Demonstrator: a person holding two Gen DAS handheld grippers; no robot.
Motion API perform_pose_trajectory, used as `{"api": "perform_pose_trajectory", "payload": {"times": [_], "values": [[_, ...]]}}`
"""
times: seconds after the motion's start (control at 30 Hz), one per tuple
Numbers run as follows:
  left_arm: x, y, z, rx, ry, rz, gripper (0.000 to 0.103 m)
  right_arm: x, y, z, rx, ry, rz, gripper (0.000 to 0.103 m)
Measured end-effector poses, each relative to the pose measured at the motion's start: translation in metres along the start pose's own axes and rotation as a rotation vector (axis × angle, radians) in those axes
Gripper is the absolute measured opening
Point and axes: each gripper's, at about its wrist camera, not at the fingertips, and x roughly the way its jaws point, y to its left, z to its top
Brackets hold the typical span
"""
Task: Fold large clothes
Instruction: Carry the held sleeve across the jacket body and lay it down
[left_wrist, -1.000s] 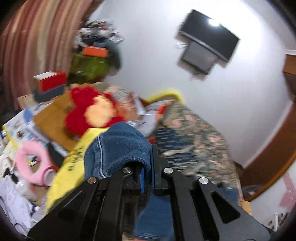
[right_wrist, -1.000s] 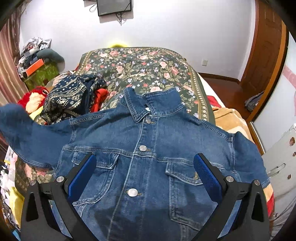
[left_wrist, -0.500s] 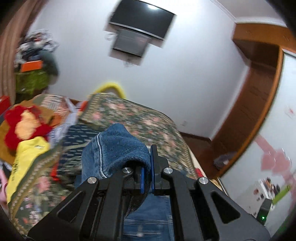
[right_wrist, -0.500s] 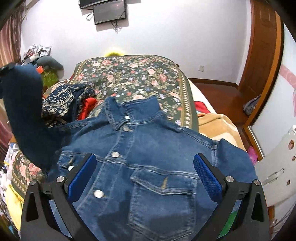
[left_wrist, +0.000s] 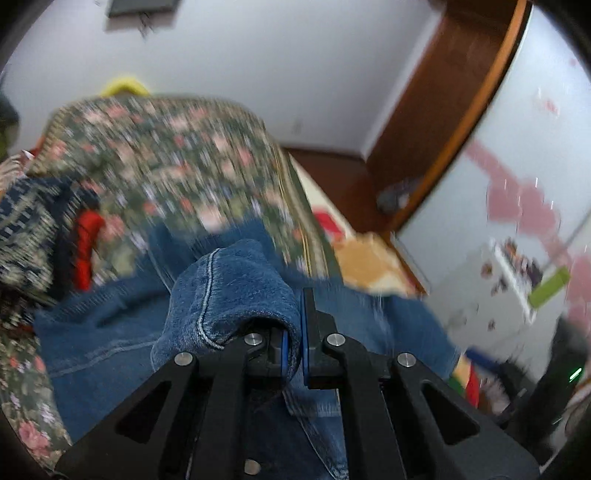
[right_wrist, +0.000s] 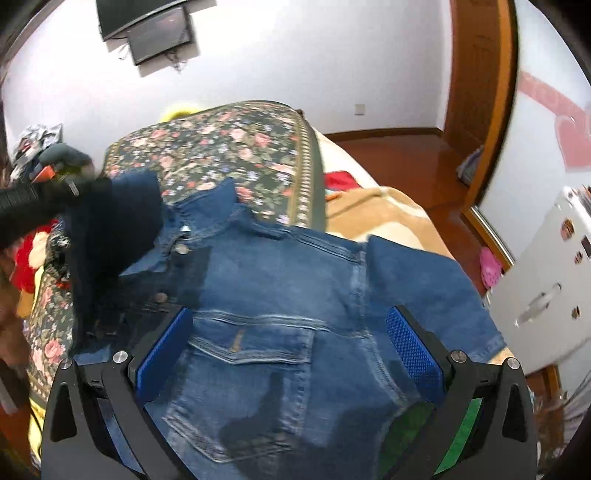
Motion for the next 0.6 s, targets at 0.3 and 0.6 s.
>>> {"api": "perform_pose_trajectory", "payload": {"times": [0.3, 0.6], "values": [[0.055, -0.031, -0.055, 0.114, 0.256, -0.004, 0.005, 0.002, -0.022, -0.012, 0.042, 0.034, -0.036, 0.103], [0.017, -0.030, -0.057, 0.146, 0.214, -0.052, 0.035, 0.005, -0.022, -0.019, 0.069, 0.063, -0.041, 0.103]]}}
